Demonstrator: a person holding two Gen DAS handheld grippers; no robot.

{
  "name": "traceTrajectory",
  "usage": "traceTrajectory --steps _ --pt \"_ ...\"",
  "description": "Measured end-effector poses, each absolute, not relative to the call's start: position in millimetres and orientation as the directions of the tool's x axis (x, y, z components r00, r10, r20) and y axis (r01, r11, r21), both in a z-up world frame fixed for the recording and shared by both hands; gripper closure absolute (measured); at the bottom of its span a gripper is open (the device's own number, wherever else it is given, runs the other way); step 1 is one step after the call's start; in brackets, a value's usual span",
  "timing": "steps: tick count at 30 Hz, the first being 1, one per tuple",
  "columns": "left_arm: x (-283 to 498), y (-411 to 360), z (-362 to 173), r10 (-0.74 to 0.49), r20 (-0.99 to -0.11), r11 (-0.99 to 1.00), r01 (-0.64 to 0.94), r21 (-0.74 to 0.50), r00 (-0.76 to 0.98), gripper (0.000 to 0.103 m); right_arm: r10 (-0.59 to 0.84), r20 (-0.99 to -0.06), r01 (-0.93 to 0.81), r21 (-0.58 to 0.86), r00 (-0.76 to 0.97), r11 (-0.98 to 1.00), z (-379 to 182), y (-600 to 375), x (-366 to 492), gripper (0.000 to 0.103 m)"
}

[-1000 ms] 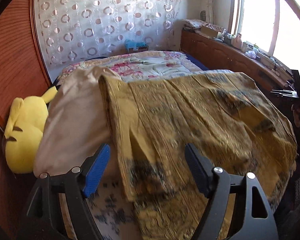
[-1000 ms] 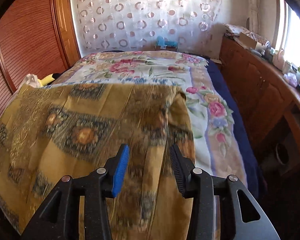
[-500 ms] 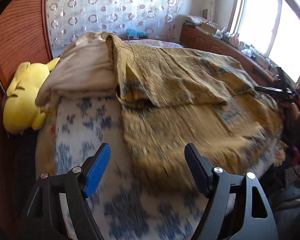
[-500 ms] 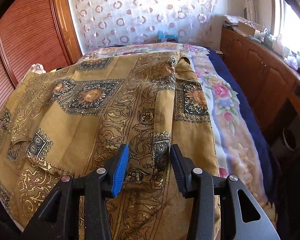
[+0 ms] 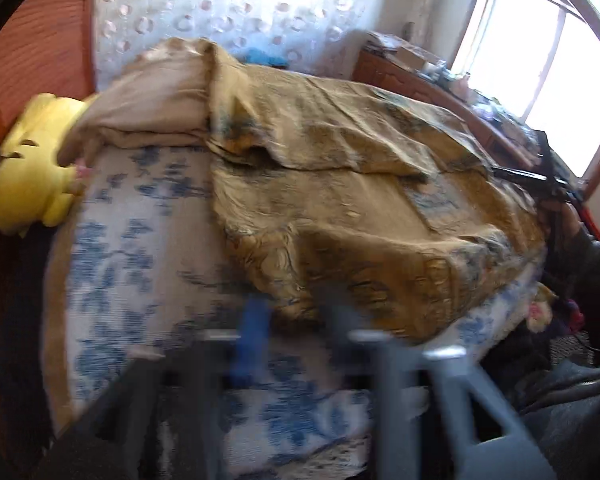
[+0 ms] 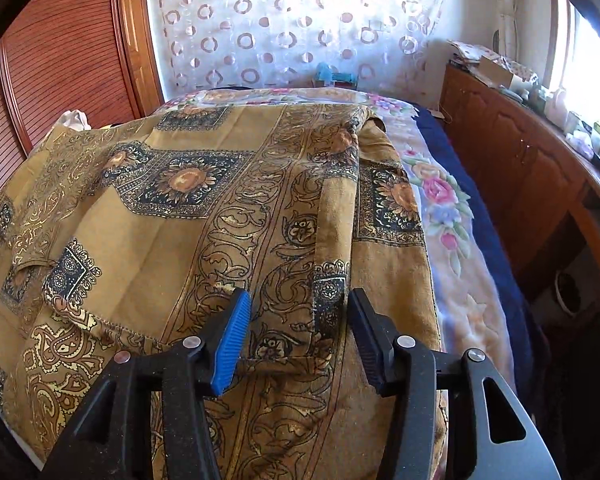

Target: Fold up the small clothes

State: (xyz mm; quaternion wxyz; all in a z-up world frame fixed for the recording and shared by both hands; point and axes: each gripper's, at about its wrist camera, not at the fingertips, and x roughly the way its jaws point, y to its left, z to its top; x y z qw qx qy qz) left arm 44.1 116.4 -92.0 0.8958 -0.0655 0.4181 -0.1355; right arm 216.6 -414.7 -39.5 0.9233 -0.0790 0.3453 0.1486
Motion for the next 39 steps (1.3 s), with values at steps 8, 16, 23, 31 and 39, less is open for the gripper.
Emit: traceTrajectory --steps 8,16,23,31,39 --pt "23.2 121.0 -49.1 -0.212 -0.722 0.977 0.154 -0.146 0.658 0.097 0.227 -0.661 -0.336 -0.04 0.715 0.941 -43.3 -413.9 218.1 0.047" --pt "22.7 131.8 -33.4 -0.14 -0.728 0.99 0.085 -0.112 0.671 0.094 0.228 -0.661 -0.338 -0.041 0.715 0.94 -43.0 -413.6 219.0 0.046" --pt "37.7 129.1 -37.9 -0.149 -0.726 0.989 0.098 -0.113 0.671 0.044 0.229 -0.661 -0.339 -0.04 0.714 0.94 -42.9 -413.1 219.5 0.045" --pt "70.1 128.7 -41.9 -0.143 -0.706 0.99 0.094 -0.108 0.694 0.023 0.23 -0.661 -0.34 -0.04 0.714 0.94 -43.2 -413.6 219.7 0.045" --pt "102.0 128.6 -42.6 -0.118 -0.697 0.993 0.071 -0.096 0.707 0.023 0.23 -0.661 -0.34 -0.04 0.714 0.94 -43.3 -413.7 219.9 0.045"
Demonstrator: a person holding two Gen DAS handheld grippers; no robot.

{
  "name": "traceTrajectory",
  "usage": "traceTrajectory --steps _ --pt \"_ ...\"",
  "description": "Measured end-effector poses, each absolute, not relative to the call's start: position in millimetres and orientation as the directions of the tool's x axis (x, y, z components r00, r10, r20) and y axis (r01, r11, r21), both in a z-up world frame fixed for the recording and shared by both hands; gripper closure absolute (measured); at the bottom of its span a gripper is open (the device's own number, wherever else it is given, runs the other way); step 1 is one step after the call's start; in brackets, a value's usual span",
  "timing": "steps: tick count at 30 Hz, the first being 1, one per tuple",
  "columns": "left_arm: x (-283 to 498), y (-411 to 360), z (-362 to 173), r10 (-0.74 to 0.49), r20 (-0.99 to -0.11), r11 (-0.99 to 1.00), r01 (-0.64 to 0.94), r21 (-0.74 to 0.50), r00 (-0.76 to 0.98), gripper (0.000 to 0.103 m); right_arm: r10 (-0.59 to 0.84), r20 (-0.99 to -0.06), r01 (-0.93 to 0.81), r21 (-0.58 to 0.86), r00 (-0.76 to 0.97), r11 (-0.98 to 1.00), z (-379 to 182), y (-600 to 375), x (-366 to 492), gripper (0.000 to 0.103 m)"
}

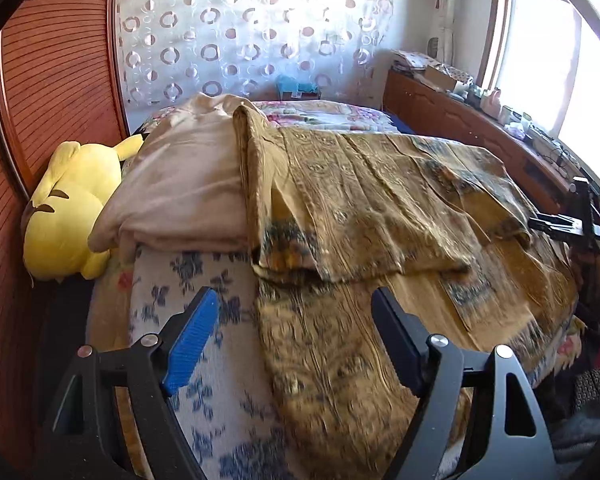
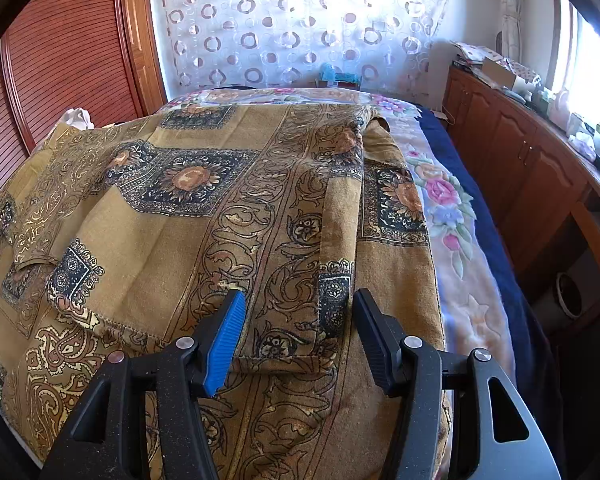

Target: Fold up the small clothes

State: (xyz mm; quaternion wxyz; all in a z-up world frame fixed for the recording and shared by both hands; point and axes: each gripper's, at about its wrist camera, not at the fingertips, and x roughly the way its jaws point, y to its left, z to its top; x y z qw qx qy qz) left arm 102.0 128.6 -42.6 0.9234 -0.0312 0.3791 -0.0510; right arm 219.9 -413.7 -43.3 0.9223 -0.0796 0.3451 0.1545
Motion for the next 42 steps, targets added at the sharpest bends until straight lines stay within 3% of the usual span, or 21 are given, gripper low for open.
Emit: traceTrajectory --steps 13,15,17,19,20,25,28,31,33,42 --pt "137.3 119.3 -35.6 -0.094 -0.656 0.996 0.062 -0.072 0.749 0.026 0.233 -0.66 -0.341 -0.037 0.714 0.939 -43.3 -414.8 220.8 0.045" --pt "140.3 120.1 -36.8 -0.085 -0.649 0.996 0.053 -0.069 0.756 0.034 0.242 -0.657 -0.342 -0.024 0.714 0.94 -42.9 -416.2 221.0 0.045" --pt "144.3 123.1 -38.9 -0.072 -0.647 0.997 0.034 -0.071 0.759 0.054 0.267 -0.649 -0.342 0.012 0.712 0.94 -42.6 -420.3 221.0 0.045" --pt "149.5 125.1 -42.7 -0.063 -0.656 0.997 0.023 -0.07 0.752 0.06 0.279 -0.647 -0.342 0.03 0.71 0.939 -43.1 -422.3 221.4 0.045" --pt "151.0 125.3 -44.6 -0.062 -0.66 0.997 0.022 -0.069 0.749 0.066 0.281 -0.647 -0.342 0.032 0.709 0.939 -43.5 -422.5 221.8 0.047" --pt "155.9 122.9 -52.7 -0.049 -0.677 0.999 0.024 -0.046 0.735 0.074 0.252 -0.646 -0.32 0.012 0.72 0.947 -45.2 -420.4 221.9 0.06" --pt "157.5 121.4 -56.5 -0.039 -0.684 0.999 0.027 -0.029 0.729 0.095 0.231 -0.649 -0.322 -0.022 0.725 0.947 -45.8 -414.2 221.2 0.068" --pt "157.0 117.9 -57.2 -0.011 -0.684 1.0 0.028 0.013 0.729 0.097 0.22 -0.649 -0.333 -0.056 0.729 0.941 -45.0 -407.7 218.6 0.076" --pt "156.7 117.0 -55.8 -0.008 -0.685 0.999 0.03 0.02 0.729 0.099 0.204 -0.647 -0.338 -0.088 0.734 0.937 -44.2 -403.4 216.7 0.094" --pt "140.1 108.6 -18.4 -0.091 -0.611 0.996 0.08 -0.046 0.786 0.101 0.2 -0.583 -0.341 -0.141 0.787 0.93 -13.7 -397.0 203.5 0.099"
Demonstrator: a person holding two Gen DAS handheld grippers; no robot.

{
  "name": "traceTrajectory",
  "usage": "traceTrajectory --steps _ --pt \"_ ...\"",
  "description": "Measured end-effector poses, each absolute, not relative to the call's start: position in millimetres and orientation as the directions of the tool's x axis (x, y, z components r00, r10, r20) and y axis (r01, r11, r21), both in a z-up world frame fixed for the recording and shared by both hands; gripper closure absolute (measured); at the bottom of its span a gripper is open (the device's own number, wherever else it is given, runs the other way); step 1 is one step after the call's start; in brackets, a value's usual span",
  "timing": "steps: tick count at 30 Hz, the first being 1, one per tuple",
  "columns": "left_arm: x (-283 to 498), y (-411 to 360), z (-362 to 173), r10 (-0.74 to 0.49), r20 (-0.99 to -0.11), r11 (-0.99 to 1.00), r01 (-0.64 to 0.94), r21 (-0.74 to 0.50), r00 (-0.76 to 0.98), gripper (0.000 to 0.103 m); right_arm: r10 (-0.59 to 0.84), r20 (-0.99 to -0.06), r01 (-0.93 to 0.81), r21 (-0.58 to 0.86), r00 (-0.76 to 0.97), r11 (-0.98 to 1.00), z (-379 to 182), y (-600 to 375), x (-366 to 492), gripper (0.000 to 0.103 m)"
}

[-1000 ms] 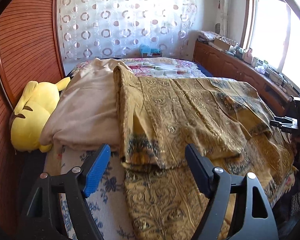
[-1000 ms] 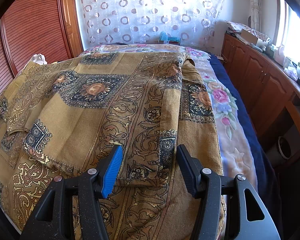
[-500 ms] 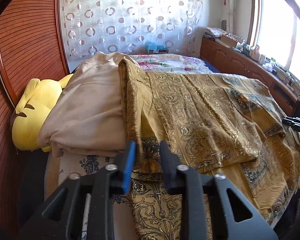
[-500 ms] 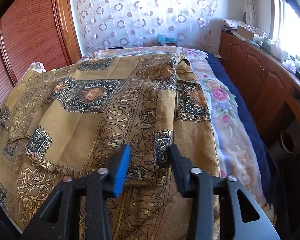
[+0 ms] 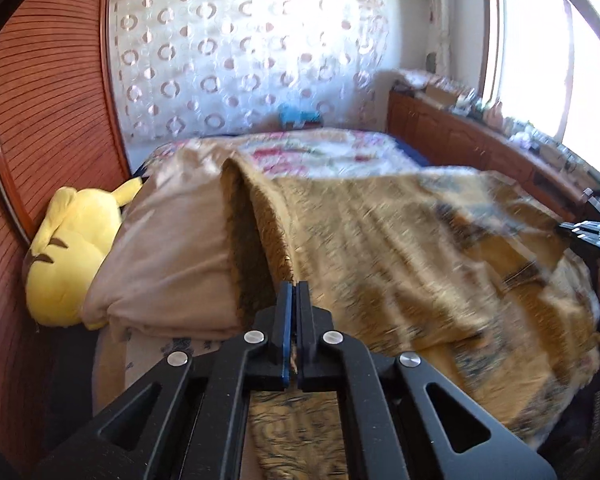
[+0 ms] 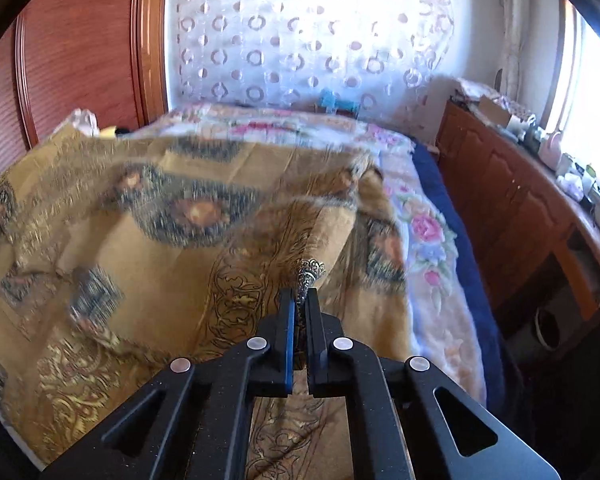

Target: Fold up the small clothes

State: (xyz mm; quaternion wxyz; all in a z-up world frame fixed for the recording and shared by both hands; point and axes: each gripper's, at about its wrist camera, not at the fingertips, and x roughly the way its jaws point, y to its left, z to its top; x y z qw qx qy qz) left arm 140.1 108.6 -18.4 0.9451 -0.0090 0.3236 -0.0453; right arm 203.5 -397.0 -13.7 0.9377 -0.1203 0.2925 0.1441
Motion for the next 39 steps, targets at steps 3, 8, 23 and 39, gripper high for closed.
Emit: traceTrajectory --steps 3,8,23,39 --pt "130.4 103.4 -2.6 -0.126 -0.58 0.992 0.104 -0.071 0.805 0.101 0.205 -0.555 -0.334 -0.142 0.806 0.932 -0.5 -399.6 197.4 0.099" --pt "116.3 103.7 19.3 -0.153 -0.535 0.988 0.125 -0.088 0.831 0.101 0.225 -0.517 -0.34 -0.138 0.826 0.93 11.7 -405.3 181.2 0.099" --pt "58.5 142.8 26.0 -0.241 -0.483 0.958 0.128 -0.256 0.842 0.101 0.272 -0.446 -0.35 -0.103 0.853 0.931 33.8 -449.8 103.5 0.1" --pt "60.7 111.1 -16.3 -0.343 -0.539 0.924 0.171 -0.343 0.769 0.101 0.153 -0.635 -0.275 -0.099 0.757 0.956 -41.1 -453.7 111.9 0.07"
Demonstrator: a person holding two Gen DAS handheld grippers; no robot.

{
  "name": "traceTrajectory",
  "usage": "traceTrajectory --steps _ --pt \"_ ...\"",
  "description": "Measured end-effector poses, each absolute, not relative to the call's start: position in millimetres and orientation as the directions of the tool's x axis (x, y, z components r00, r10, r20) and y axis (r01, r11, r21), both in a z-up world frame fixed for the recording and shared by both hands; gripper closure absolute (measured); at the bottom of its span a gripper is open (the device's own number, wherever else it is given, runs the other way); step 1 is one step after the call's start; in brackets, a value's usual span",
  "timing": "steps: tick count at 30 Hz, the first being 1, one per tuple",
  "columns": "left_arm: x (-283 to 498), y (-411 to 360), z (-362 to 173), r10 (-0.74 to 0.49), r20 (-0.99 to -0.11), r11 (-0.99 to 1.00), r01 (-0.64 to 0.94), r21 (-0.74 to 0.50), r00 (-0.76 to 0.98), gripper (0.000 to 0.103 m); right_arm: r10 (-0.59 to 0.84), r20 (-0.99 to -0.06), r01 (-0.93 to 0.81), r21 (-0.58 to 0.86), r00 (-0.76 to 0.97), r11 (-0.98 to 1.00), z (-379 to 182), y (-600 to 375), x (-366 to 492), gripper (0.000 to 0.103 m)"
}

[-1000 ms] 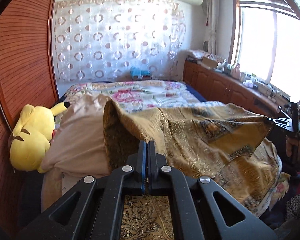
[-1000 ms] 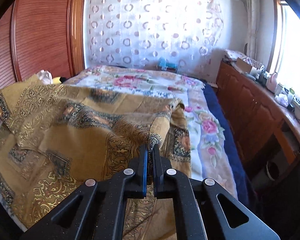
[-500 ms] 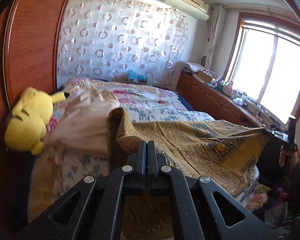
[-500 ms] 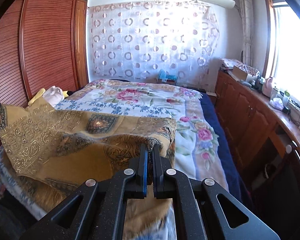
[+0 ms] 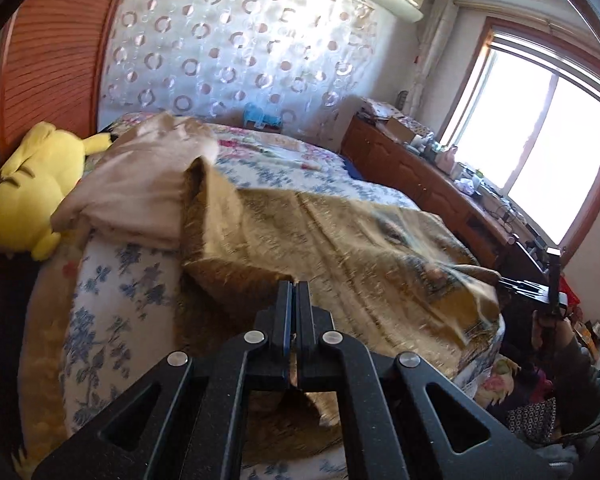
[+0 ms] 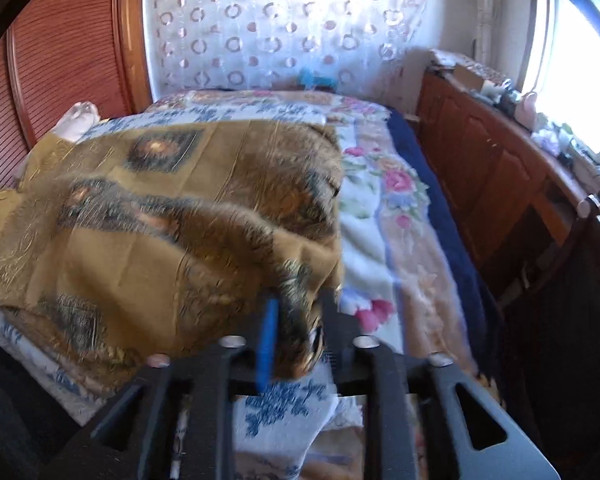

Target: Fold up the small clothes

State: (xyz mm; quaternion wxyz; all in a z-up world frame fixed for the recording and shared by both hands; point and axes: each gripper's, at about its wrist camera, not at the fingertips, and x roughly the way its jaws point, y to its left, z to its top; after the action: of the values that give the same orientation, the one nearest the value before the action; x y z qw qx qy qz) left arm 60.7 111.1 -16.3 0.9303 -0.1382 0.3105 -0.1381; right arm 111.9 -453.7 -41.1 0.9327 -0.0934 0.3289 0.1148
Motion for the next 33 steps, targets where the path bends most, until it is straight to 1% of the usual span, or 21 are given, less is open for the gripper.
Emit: traceTrajectory --steps 3,5,7,9,11,13,16,18,20,21,22,23,26,27,30,31,33 --pt "67.1 93.7 8.9 -0.387 -0.499 0.91 0.232 -0.345 0.776 0.101 0.175 -0.607 -0.276 -0.076 0.775 0.958 -29.2 -441.9 120.6 0.063" --pt "66.0 85.0 26.2 -0.389 -0.472 0.91 0.251 -0.329 0.791 0.101 0.185 -0.59 -0.283 -0.077 0.786 0.956 -25.8 -436.3 116.8 0.061" --pt "57.7 89.3 34.6 -0.36 -0.461 0.921 0.229 -0.315 0.811 0.101 0.2 -0.585 -0.298 -0.076 0.786 0.952 -29.4 -431.6 113.3 0.06" --pt "46.6 104.9 29.9 -0.341 -0.462 0.921 0.192 -0.34 0.818 0.101 0.206 -0.582 -0.311 -0.085 0.787 0.947 -33.7 -428.3 113.7 0.06" --pt "32.2 126.7 11.8 -0.287 -0.495 0.93 0.113 -0.351 0.82 0.101 0.211 -0.584 -0.325 -0.097 0.784 0.941 -37.4 -422.8 111.0 0.06" --pt "22.2 146.1 -14.4 -0.241 -0.56 0.933 0.031 -0.359 0.793 0.101 0.215 -0.586 -0.334 -0.102 0.781 0.937 -42.2 -425.5 110.6 0.06" --pt "16.0 157.4 -48.6 -0.164 -0.654 0.953 -0.053 -0.299 0.739 0.101 0.227 -0.592 -0.346 -0.095 0.773 0.933 -40.9 -424.7 105.3 0.06" --pt "14.5 159.4 -61.8 -0.166 -0.679 0.953 -0.062 -0.298 0.715 0.101 0.23 -0.591 -0.349 -0.094 0.773 0.932 -37.5 -423.0 104.1 0.06" --pt "12.2 159.9 -69.5 -0.141 -0.693 0.961 -0.072 -0.269 0.707 0.1 0.24 -0.584 -0.352 -0.085 0.775 0.932 -32.5 -420.5 105.2 0.06" --pt "12.3 158.6 -71.0 -0.131 -0.695 0.964 -0.072 -0.255 0.707 0.096 0.248 -0.58 -0.356 -0.078 0.776 0.931 -30.4 -418.9 104.4 0.059" --pt "11.6 157.8 -71.3 -0.135 -0.692 0.964 -0.068 -0.258 0.709 0.082 0.257 -0.578 -0.362 -0.072 0.775 0.93 -29.4 -416.9 105.1 0.058" --pt "11.5 158.8 -71.2 -0.145 -0.686 0.961 -0.062 -0.268 0.713 0.063 0.265 -0.577 -0.37 -0.069 0.773 0.926 -27.9 -414.6 104.3 0.055" --pt "16.2 153.7 -66.2 -0.16 -0.667 0.96 -0.043 -0.277 0.728 0.046 0.285 -0.572 -0.391 -0.068 0.769 0.918 -28.6 -406.5 102.3 0.052" --pt "17.2 152.1 -63.1 -0.158 -0.66 0.961 -0.039 -0.274 0.735 0.043 0.294 -0.571 -0.4 -0.066 0.767 0.914 -28.7 -403.9 100.9 0.052" --pt "18.1 149.1 -51.2 -0.137 -0.611 0.963 -0.04 -0.268 0.78 0.042 0.313 -0.573 -0.422 -0.064 0.758 0.904 -32.2 -396.4 97.4 0.052" --pt "21.4 148.1 -47.4 -0.14 -0.598 0.963 -0.031 -0.267 0.789 0.04 0.32 -0.574 -0.429 -0.061 0.754 0.901 -34.1 -395.1 96.7 0.052" --pt "30.2 146.6 -46.8 -0.142 -0.606 0.966 -0.024 -0.258 0.783 0.038 0.334 -0.579 -0.444 -0.053 0.743 0.895 -38.0 -389.8 99.0 0.052"
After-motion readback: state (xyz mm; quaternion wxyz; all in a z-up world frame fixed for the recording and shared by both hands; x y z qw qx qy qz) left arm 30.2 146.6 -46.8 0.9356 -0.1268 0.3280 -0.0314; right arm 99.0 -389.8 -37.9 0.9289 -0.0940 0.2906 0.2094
